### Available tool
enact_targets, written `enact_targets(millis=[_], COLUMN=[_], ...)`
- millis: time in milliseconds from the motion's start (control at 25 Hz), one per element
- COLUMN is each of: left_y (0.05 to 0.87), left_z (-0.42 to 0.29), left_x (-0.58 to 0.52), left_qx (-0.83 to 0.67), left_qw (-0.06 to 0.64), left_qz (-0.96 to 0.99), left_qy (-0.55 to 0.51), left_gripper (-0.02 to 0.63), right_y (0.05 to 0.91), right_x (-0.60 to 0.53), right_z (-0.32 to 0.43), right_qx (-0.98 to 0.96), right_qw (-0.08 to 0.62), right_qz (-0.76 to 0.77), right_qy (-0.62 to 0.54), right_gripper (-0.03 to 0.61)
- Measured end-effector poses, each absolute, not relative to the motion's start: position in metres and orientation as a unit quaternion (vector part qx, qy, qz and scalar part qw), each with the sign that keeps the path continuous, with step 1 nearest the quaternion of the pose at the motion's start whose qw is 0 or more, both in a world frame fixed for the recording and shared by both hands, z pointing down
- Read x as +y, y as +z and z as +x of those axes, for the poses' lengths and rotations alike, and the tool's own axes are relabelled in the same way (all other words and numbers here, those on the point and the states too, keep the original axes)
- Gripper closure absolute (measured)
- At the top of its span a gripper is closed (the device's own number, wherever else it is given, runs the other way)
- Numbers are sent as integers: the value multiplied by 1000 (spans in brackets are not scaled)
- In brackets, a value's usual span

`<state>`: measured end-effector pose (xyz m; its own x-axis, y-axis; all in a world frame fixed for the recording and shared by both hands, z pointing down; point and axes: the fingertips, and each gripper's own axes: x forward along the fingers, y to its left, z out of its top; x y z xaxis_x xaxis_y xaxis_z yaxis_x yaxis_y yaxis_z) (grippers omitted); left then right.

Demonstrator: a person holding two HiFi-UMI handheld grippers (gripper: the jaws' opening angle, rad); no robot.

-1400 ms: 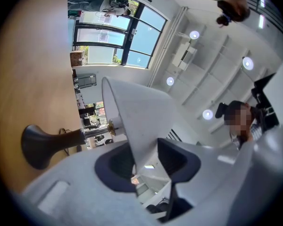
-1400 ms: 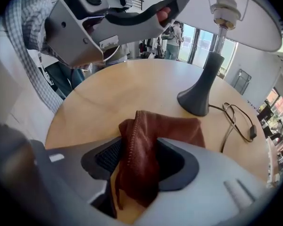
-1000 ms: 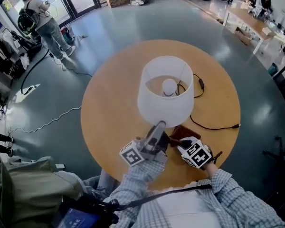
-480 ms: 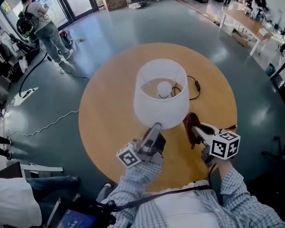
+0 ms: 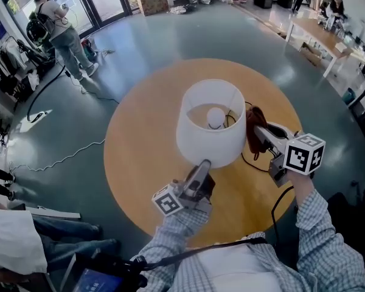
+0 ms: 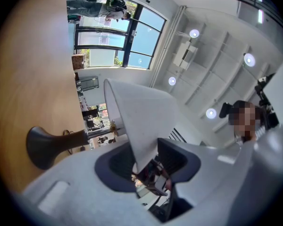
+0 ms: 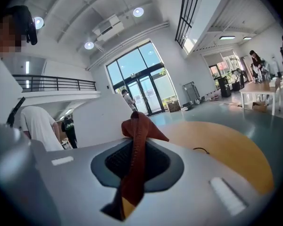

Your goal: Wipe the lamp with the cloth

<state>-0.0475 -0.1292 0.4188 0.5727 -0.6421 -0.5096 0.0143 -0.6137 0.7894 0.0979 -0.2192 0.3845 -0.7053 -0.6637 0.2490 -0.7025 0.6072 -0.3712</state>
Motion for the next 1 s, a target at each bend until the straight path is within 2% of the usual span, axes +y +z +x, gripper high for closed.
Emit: enact_targets(millis=[640,1000], left_y=[425,430], left_z=[-47,-48], left_x=[-129,-128], left_qx=[-210,-216], left_qw=[389,390], left_qz=[806,807], left_qy=[-394,-386], left_gripper=[474,474], right_y=[348,340], right_x=[-305,-335], right_z=[51,1], right_qx=[-929,-930], right_qw=[170,307], right_qz=[299,192], right_qy=[138,66], right_gripper=[526,526])
